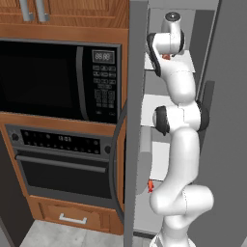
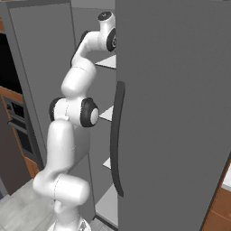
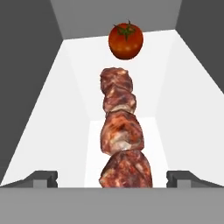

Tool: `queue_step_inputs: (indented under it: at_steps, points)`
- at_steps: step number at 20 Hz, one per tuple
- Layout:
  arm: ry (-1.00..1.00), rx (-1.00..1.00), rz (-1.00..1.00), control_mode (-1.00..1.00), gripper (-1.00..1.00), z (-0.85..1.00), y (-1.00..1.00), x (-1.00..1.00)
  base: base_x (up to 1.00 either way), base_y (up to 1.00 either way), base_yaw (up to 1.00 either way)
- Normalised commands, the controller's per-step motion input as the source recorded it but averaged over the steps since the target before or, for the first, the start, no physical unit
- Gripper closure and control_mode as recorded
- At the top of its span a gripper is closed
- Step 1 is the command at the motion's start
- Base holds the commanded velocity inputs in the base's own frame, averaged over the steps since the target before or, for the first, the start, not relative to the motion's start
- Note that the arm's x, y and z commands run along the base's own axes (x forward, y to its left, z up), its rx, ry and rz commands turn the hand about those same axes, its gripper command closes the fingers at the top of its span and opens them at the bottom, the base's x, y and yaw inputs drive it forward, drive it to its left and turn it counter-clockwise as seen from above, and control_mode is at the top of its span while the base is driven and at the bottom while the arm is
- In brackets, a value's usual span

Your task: Store the kebab skewer in the freezer for long-term storage. Close the freezer door after placing the cooked food.

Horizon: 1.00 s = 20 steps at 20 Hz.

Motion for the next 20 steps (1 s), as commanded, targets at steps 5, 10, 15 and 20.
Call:
queue_step_inputs:
  at_steps: [5,10,15,20]
  points:
    - [0.00,0.00,0.00,-1.00,-1.00,0.00,0.02,-0.35,0.00,0.00,0.00]
    - [0.00,0.00,0.00,-1.00,-1.00,0.00,0.10,-0.41,0.00,0.00,0.00]
    - [0.00,0.00,0.00,-1.00,-1.00,0.00,0.15,-0.38,0.00,0.00,0.00]
    - [0.00,0.00,0.00,-1.00,-1.00,0.00,0.16,-0.38,0.00,0.00,0.00]
